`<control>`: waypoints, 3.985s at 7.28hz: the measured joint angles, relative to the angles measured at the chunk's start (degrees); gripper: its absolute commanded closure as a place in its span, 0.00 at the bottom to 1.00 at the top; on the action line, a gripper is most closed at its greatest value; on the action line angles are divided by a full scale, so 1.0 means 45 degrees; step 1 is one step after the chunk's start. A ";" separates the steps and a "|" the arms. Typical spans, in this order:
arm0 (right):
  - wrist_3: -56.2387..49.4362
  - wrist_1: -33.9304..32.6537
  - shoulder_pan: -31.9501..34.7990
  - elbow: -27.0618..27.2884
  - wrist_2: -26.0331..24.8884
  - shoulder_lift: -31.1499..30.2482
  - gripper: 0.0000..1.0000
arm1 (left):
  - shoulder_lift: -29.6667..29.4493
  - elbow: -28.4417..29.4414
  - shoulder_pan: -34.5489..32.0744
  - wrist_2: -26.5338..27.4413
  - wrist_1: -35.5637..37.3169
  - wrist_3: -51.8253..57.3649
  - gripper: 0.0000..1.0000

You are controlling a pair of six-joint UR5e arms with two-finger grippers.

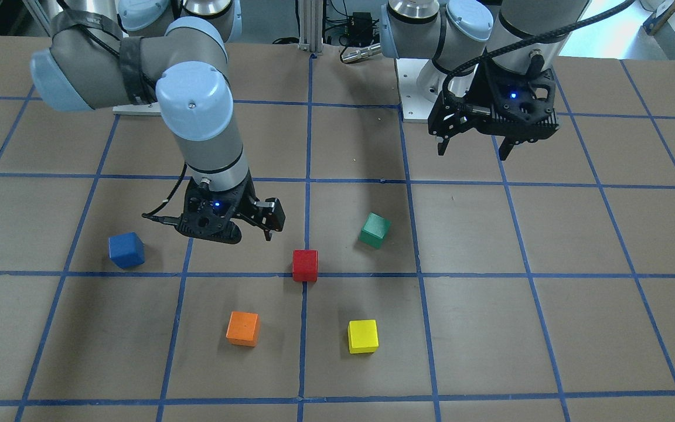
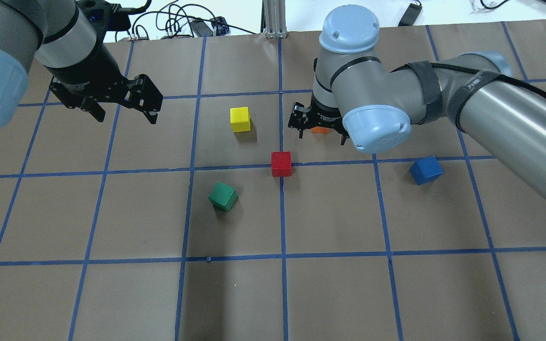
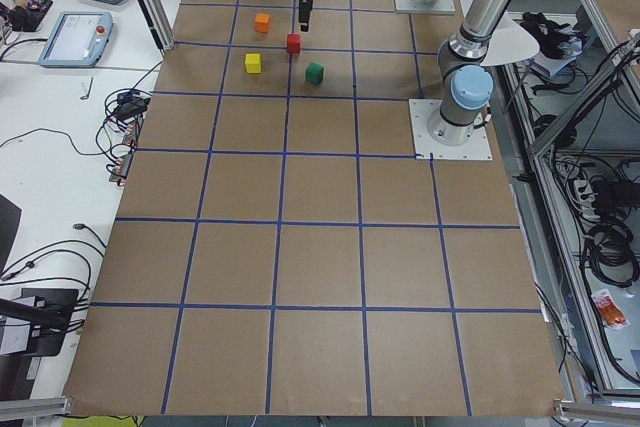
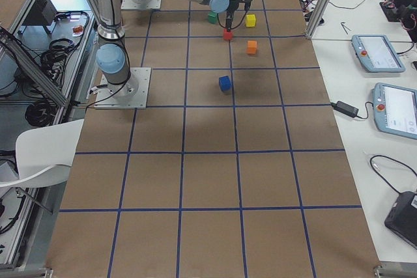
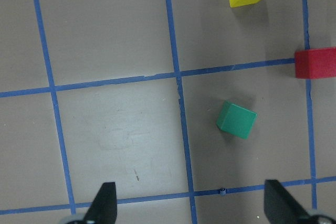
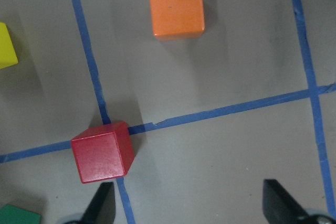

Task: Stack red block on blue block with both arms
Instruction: 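Retract the left gripper while the right gripper reaches toward the red cube, then close the right gripper on the red cube and lift it, then carry the red cube with the right gripper over the blue cube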

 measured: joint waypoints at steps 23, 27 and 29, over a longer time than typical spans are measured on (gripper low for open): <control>-0.0473 -0.0446 0.0932 0.0047 -0.0199 0.0997 1.00 | -0.0420 0.1340 -0.0062 -0.0247 -0.1998 -0.0530 0.00; -0.4226 0.2087 -0.1110 0.0179 -0.0668 -0.0455 1.00 | -0.0378 0.1286 -0.0062 -0.0356 -0.1991 -0.0537 0.00; -0.6579 0.2912 -0.2219 0.0577 -0.0956 -0.0865 1.00 | -0.0370 0.1276 -0.0061 -0.0368 -0.1991 -0.0550 0.00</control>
